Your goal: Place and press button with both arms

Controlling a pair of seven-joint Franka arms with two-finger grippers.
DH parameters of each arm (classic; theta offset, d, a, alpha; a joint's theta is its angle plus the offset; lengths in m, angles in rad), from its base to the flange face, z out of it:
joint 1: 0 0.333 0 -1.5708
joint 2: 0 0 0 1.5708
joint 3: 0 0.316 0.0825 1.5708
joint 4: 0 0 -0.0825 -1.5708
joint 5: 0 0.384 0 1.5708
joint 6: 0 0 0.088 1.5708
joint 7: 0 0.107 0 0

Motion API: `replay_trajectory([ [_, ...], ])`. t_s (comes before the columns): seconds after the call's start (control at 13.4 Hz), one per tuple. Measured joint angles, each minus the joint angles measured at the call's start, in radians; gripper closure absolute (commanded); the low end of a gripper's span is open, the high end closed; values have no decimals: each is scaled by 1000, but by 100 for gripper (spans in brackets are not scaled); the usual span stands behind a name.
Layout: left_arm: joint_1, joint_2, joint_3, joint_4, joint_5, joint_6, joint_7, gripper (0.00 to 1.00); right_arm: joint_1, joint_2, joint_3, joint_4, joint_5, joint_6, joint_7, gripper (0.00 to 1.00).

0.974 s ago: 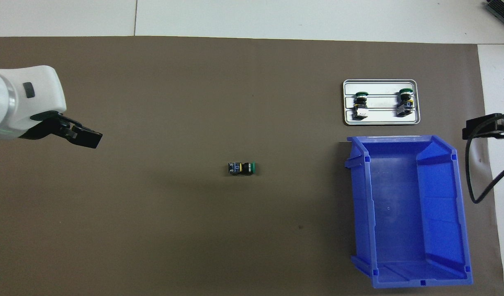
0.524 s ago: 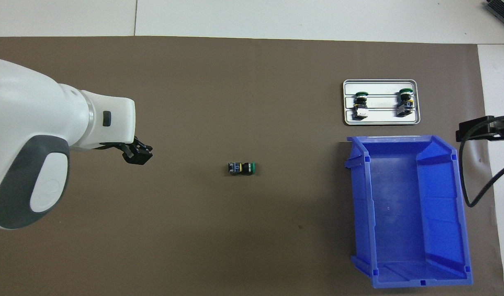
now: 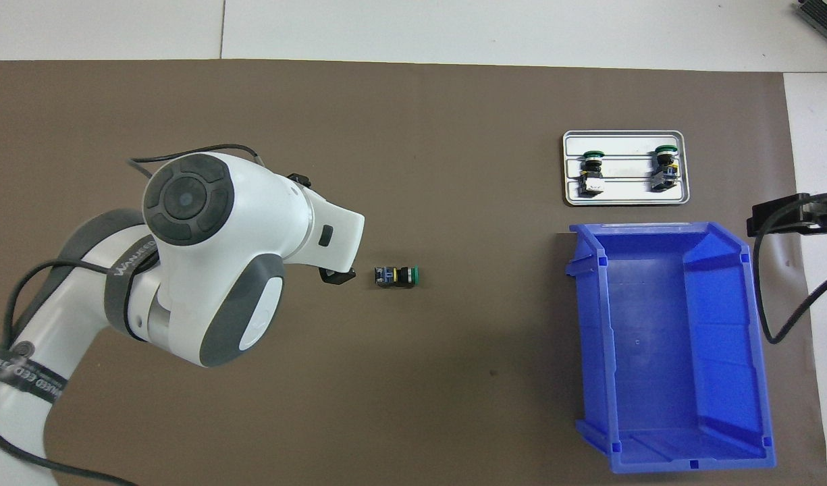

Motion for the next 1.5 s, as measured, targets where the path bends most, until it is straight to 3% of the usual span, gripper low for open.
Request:
replay_trajectory([
  [0.37, -80, 40, 1, -45, -2, 103, 3, 1, 0, -1, 0, 0, 0, 0, 0, 0],
  [0.6, -136, 110, 1, -63, -2, 194, 4, 0, 0, -1, 0, 0, 0, 0, 0, 0],
  [1.5, -183, 267, 3, -52, 21, 298, 15, 0, 0, -2, 0, 0, 0, 0, 0, 0],
])
